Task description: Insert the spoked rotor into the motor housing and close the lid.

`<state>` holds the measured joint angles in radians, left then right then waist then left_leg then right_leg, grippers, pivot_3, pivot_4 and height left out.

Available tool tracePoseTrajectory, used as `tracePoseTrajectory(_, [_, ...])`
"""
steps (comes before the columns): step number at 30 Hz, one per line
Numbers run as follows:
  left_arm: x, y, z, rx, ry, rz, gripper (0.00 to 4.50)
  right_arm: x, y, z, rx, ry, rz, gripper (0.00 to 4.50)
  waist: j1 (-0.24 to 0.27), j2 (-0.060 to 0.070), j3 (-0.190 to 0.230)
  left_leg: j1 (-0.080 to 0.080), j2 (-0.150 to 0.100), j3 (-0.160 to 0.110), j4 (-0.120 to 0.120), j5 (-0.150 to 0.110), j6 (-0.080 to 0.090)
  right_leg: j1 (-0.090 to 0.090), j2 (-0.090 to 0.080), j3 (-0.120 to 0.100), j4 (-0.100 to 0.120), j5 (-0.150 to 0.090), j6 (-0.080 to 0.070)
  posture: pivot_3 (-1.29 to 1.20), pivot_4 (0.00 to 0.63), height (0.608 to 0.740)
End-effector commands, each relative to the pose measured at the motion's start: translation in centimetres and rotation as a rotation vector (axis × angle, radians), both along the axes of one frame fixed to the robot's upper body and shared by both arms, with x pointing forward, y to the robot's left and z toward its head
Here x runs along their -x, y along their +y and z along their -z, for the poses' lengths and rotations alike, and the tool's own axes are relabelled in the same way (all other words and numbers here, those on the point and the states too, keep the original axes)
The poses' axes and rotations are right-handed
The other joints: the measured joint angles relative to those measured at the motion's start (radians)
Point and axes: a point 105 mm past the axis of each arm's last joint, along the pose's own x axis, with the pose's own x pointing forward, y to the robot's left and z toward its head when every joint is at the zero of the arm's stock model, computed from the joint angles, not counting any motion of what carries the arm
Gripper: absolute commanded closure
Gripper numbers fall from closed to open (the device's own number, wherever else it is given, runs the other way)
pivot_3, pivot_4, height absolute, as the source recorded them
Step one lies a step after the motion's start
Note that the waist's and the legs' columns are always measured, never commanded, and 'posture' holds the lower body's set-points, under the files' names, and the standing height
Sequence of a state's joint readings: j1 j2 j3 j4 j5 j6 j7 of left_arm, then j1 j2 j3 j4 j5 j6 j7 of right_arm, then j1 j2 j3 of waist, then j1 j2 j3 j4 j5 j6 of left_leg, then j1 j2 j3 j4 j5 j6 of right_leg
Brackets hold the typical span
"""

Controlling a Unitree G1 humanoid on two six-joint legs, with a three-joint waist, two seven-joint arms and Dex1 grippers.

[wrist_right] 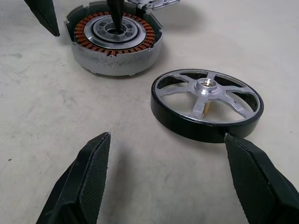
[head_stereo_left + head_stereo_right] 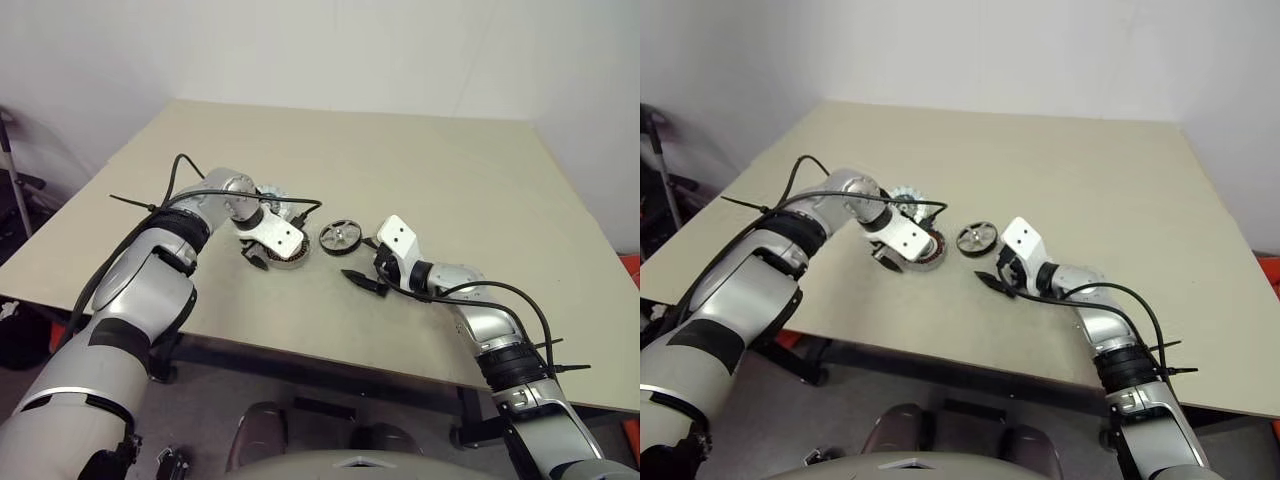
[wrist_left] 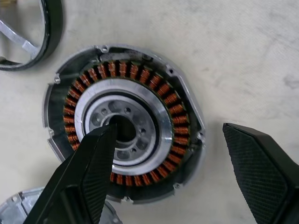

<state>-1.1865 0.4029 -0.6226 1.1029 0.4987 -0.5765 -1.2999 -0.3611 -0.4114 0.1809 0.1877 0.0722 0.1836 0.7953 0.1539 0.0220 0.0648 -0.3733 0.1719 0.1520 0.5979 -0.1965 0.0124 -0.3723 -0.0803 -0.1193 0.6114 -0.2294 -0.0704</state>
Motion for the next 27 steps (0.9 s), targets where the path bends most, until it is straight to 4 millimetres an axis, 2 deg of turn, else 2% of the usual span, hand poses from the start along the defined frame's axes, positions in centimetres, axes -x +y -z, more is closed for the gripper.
tracePoseTrajectory(1, [-0.5, -0.6, -1.4, 0.018, -0.039, 0.005, 0.70, -0.4, 0.2, -1.2, -0.011, -0.047, -0.012, 0.09, 0.000, 0.000, 0.000, 0.000, 0.000, 0.000, 0.000, 0.000, 0.000, 0.000, 0.000, 0.000, 0.000, 0.000, 0.000, 0.00, 0.000, 0.740])
tracePoseTrajectory(8, [-0.2, -1.1, -1.1, 0.017, -0.013, 0.021, 0.70, -0.3, 0.2, -1.3, -0.017, -0.051, -0.002, 0.09, 0.001, 0.000, 0.000, 0.000, -0.001, 0.000, 0.000, 0.000, 0.000, 0.000, 0.000, 0.000, 0.000, 0.000, 0.000, 0.00, 0.000, 0.740])
tracePoseTrajectory(16, [0.3, -0.5, -0.4, -0.040, 0.028, 0.028, 0.70, -0.2, 0.5, -1.6, -0.043, -0.059, 0.015, 0.09, 0.002, 0.000, 0.000, 0.000, 0.000, 0.000, 0.000, 0.000, 0.000, 0.000, 0.000, 0.000, 0.000, 0.000, 0.000, 0.00, 0.000, 0.740])
tracePoseTrajectory(27, [-0.6, -0.7, 0.0, -0.042, -0.028, -0.011, 0.70, -0.5, 0.7, -2.0, -0.051, -0.074, 0.023, 0.09, 0.001, 0.000, 0.000, 0.000, 0.000, 0.000, 0.000, 0.000, 0.000, 0.000, 0.000, 0.000, 0.000, 0.000, 0.000, 0.00, 0.000, 0.740])
